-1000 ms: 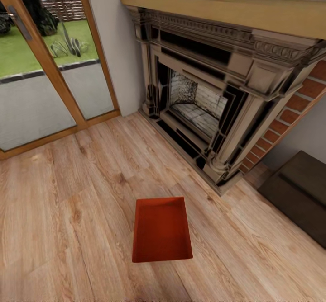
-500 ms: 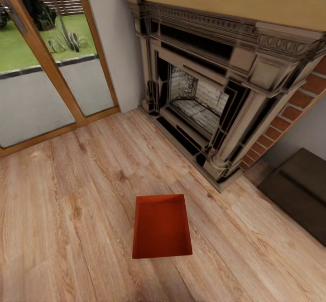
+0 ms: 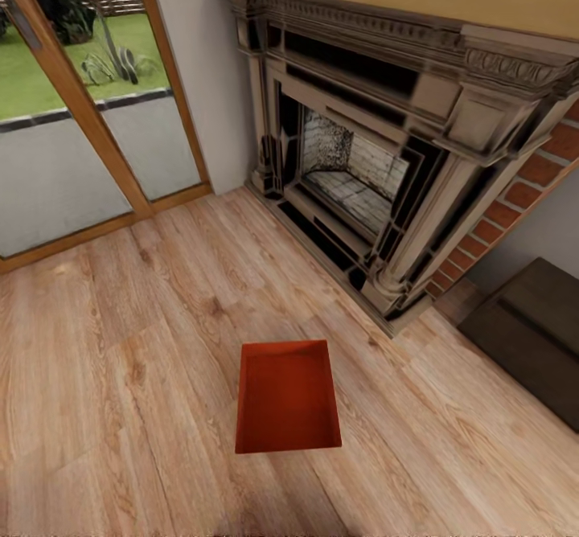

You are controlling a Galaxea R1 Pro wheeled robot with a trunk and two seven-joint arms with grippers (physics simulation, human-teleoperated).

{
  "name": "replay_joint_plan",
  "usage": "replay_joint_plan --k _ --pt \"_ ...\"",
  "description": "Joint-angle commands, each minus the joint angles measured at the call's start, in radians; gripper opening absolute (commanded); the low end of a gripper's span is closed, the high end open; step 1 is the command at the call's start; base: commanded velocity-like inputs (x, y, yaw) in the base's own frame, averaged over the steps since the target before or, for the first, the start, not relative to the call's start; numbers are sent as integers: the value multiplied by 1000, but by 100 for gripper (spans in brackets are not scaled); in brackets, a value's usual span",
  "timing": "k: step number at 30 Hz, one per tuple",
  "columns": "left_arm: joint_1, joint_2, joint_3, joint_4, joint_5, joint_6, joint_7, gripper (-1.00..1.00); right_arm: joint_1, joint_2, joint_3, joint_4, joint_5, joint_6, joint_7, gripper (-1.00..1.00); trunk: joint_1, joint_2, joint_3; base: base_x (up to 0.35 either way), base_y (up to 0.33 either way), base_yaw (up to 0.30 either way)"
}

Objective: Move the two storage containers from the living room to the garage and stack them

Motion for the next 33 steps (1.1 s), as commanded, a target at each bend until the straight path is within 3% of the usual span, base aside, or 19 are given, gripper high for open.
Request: replay_joint_plan --k 1,33 --pt "0 0 -9 1 9 -3 0 100 -1 0 8 3 0 -4 -5 100 0 -1 -2 0 0 0" --pt "0 0 -9 5 12 -4 0 100 -1 0 5 3 -3 -4 -4 100 0 -1 -54 0 0 0"
